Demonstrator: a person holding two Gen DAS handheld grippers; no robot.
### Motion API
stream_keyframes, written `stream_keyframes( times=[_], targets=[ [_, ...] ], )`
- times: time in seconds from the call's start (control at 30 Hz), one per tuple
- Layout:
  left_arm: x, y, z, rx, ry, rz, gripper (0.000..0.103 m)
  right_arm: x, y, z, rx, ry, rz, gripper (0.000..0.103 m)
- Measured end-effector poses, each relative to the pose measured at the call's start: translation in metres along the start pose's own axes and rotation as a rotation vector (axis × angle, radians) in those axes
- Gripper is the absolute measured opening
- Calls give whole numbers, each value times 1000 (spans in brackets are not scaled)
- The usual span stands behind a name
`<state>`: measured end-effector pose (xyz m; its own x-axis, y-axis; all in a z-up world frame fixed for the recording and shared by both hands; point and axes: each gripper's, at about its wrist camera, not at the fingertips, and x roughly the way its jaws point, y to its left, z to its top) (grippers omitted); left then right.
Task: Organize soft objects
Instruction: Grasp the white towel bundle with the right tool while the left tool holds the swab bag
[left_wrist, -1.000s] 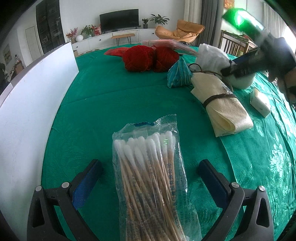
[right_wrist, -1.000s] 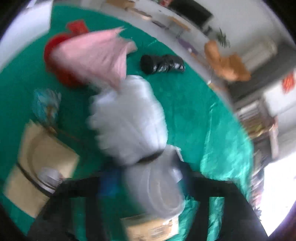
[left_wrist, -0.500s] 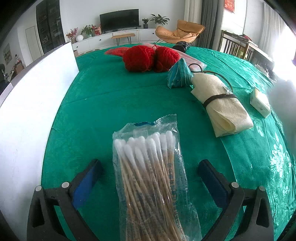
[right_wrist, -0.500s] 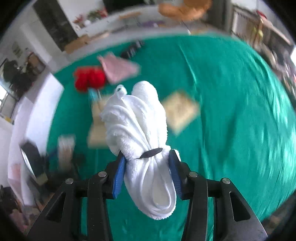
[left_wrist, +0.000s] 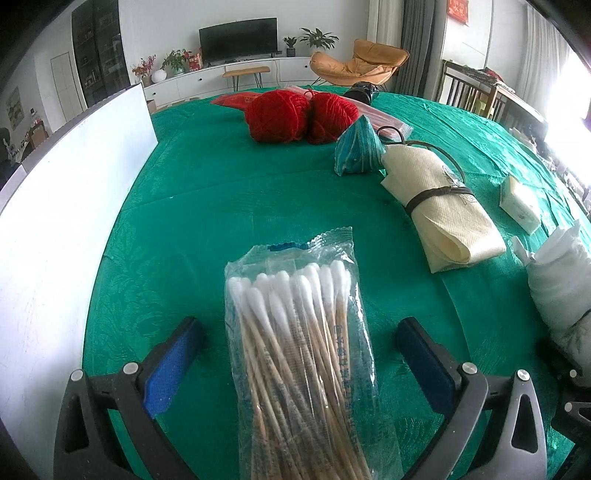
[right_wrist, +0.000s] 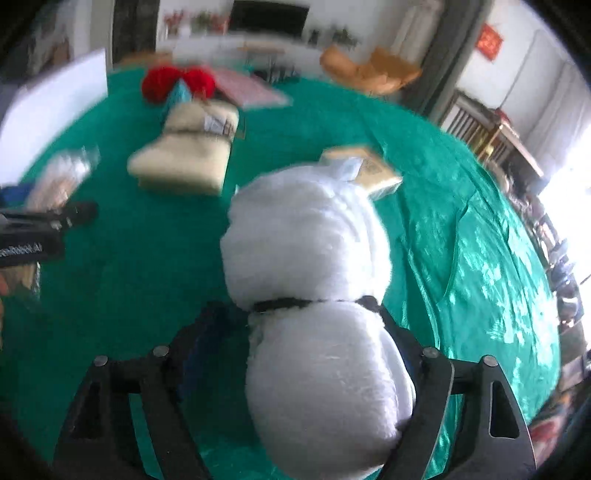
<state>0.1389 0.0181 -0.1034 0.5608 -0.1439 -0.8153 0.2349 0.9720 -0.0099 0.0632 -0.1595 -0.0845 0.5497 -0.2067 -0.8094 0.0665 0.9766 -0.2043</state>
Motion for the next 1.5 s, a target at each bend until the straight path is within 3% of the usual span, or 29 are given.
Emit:
stream_keyframes(
  times=[0.17,0.27,1.5],
  targets=[
    [0,0,-1,0,0,0,103,14,-40,-8,159,0,162,87],
    [0,0,0,0,0,0,103,15,-42,-12,153,-34,152,87],
    [0,0,-1,0,-1,1,103,12,-38,-14,159,-41,143,87]
  ],
)
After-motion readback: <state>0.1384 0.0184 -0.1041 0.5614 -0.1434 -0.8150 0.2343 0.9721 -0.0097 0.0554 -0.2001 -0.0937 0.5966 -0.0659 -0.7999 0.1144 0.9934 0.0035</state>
